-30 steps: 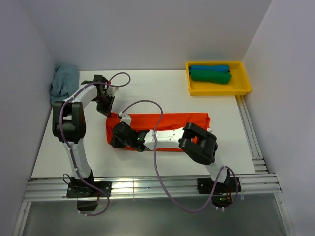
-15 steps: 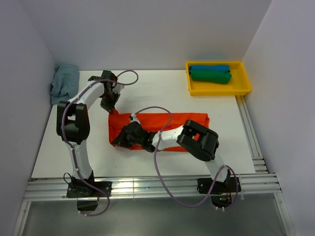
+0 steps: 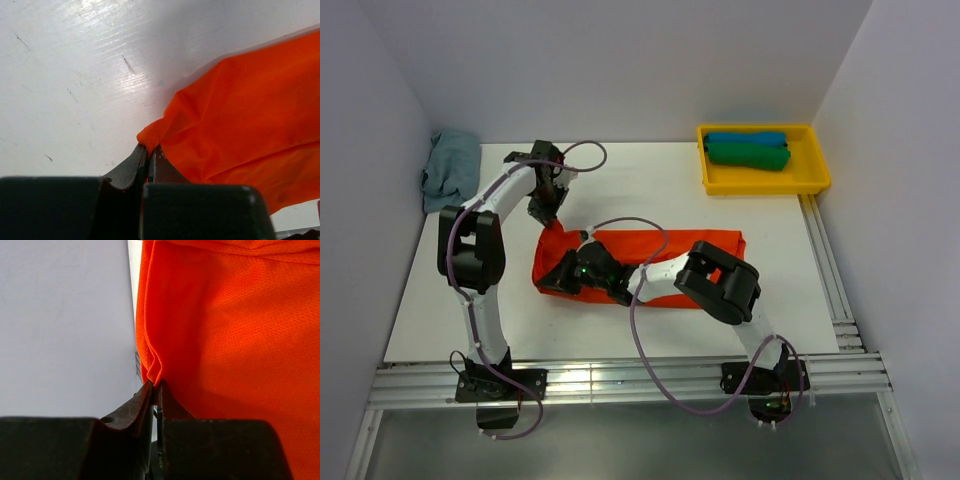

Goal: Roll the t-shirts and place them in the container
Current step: Roll the tshirt

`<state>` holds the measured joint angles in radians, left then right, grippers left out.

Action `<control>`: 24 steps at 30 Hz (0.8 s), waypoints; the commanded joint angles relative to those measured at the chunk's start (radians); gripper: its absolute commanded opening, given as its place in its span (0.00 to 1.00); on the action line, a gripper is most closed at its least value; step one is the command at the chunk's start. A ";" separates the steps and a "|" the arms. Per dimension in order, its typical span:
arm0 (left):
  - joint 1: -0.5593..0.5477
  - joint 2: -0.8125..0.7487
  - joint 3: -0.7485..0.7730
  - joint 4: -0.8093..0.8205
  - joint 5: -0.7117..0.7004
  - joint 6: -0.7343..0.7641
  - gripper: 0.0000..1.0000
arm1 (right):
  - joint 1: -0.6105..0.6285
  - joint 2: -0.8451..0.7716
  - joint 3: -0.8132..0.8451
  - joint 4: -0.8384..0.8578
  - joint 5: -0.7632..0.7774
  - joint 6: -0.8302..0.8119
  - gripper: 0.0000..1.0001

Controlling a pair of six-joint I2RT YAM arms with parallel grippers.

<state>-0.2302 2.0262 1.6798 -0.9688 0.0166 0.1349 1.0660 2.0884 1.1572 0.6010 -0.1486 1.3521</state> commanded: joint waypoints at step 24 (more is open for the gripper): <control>-0.063 0.026 -0.014 0.038 -0.012 -0.029 0.12 | -0.011 -0.037 -0.264 0.307 0.084 0.171 0.02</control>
<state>-0.2836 2.0453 1.6707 -0.9627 0.0097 0.1234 1.0557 2.0983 0.9070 0.8303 -0.0898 1.5002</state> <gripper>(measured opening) 0.107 0.085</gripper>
